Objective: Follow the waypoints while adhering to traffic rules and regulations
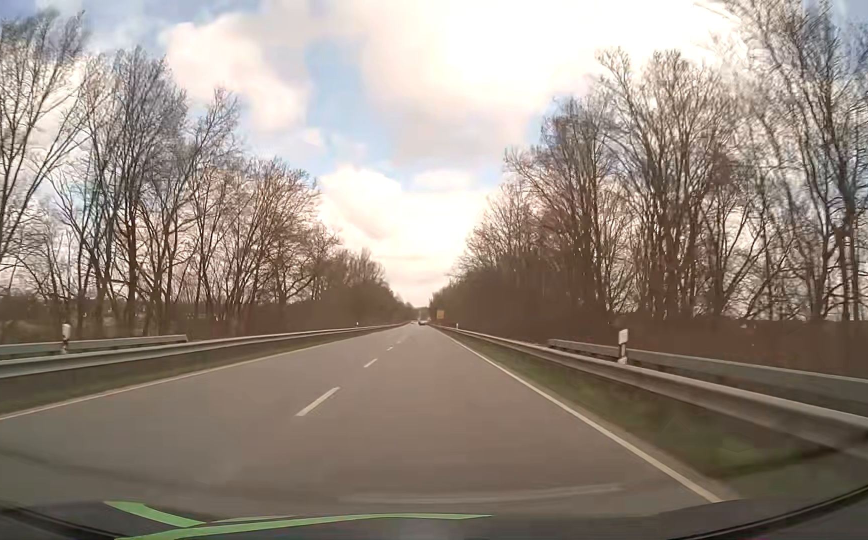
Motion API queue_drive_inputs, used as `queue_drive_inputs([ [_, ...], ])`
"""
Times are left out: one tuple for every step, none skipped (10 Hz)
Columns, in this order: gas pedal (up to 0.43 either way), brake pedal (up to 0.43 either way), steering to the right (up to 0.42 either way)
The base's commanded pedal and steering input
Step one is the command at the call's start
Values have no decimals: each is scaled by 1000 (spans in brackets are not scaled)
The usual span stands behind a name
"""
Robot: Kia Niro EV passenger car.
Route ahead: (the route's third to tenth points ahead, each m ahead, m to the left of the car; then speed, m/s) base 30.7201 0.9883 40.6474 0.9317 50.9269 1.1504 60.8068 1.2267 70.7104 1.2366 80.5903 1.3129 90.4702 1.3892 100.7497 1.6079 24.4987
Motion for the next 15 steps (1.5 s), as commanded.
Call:
queue_drive_inputs([
  [197,0,2],
  [197,0,2],
  [197,0,2],
  [197,0,1],
  [197,0,1],
  [197,0,1],
  [197,0,1],
  [189,0,1],
  [189,0,1],
  [189,0,1],
  [189,0,1],
  [197,0,1],
  [197,0,1],
  [197,0,1],
  [197,0,1],
])
